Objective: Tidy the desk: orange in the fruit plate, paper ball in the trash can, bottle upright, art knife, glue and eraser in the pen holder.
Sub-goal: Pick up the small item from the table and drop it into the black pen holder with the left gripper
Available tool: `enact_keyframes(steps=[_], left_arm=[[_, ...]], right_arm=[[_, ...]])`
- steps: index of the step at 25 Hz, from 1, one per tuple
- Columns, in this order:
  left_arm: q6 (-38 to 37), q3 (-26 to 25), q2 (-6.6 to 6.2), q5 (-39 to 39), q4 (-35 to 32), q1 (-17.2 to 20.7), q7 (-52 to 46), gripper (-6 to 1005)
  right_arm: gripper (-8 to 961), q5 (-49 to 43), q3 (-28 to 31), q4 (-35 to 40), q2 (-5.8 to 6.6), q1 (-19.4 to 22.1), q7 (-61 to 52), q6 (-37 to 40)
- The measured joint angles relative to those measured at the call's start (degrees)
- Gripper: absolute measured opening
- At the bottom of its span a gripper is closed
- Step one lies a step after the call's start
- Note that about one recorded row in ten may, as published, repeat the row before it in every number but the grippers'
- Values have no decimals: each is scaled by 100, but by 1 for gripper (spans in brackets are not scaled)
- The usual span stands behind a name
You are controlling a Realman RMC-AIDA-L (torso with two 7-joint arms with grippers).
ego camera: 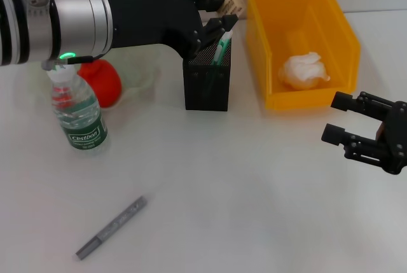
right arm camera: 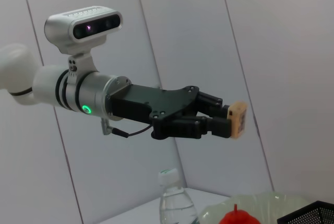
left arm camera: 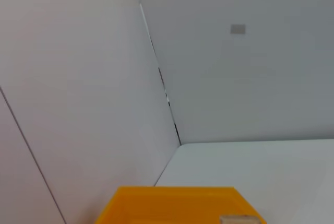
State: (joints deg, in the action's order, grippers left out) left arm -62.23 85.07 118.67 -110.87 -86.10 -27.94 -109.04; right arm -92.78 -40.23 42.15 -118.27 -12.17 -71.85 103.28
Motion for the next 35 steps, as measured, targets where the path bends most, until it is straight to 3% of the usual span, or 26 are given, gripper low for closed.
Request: enact_keyframes(steps=[6, 7, 10, 14, 15, 16, 26, 35], left_arm=[[137, 29, 7, 163, 30, 76, 116, 329], [661, 231, 16, 430, 78, 327, 264, 330], [891, 300, 16, 690, 181, 417, 406, 331], [891, 300, 16, 690, 181, 417, 406, 333], [1416, 458, 21, 1687, 728, 537, 1062, 334], [1576, 562, 22, 1897, 885, 537, 1254, 334], [2746, 1332, 33, 2081, 1222, 518, 1399, 340], [3411, 1708, 43, 2422, 1571, 439, 1544, 345]], right_arm=[[724, -139, -3, 4, -4, -133, -70, 0], [724, -139, -3, 4, -4, -133, -70, 0], [724, -145, -2, 5, -4, -156, -75, 1], [724, -146, -2, 4, -4, -181, -84, 19], [724, -145, -2, 4, -5, -183, -87, 23], [724, -146, -2, 4, -9, -189, -89, 33], [724, -152, -10, -1, -16, -214, -97, 52], [724, -214, -12, 4, -48, -254, -111, 52]])
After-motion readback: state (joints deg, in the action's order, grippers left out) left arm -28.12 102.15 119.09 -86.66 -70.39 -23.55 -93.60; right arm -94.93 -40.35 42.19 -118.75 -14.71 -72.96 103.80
